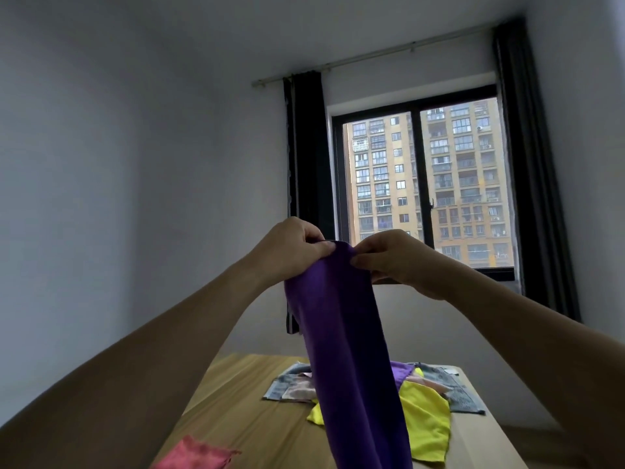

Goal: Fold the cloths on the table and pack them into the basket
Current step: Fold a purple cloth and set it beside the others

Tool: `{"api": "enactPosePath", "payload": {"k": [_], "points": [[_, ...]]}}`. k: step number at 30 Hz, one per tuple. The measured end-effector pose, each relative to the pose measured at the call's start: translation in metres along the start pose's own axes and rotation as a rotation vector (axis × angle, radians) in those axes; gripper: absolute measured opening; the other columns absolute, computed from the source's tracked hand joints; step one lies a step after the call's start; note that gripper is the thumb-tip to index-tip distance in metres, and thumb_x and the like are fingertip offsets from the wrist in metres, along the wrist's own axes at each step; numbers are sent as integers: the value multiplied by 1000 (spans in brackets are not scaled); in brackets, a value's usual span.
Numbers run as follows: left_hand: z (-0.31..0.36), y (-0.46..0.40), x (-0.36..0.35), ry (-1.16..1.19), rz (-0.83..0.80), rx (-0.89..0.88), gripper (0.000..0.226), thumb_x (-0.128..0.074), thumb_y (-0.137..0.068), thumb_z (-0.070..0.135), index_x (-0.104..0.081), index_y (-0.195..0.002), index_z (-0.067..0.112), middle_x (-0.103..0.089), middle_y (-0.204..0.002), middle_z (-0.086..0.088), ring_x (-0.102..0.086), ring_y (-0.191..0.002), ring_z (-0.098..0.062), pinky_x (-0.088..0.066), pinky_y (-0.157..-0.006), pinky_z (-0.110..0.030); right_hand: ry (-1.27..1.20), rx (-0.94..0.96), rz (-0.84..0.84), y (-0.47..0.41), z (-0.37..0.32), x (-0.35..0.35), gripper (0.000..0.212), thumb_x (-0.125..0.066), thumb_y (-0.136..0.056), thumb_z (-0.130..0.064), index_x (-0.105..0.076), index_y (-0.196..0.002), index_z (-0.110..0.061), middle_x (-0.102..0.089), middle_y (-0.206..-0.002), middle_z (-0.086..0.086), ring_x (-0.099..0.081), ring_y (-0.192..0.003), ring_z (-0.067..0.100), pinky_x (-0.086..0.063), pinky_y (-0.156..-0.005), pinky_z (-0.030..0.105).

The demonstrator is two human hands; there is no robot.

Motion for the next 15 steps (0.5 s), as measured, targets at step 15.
{"api": "enactPosePath", "payload": {"k": [15], "points": [[-6, 15, 10, -131, -175, -21, 21, -52, -97, 36, -69, -91, 25, -68, -80, 9, -65, -74, -6, -46, -64, -18, 26, 17, 36, 2, -7, -9, 18, -52, -94, -9, -67, -99, -2, -69, -96, 16, -68, -94, 29, -54, -91, 47]]}}
Point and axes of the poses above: each hand's wrist, its own y-axis away from the middle knuckle, its own x-axis out of the back of the hand, z = x × y, the point moved 6 cm from there along -y, towards the middle knuckle
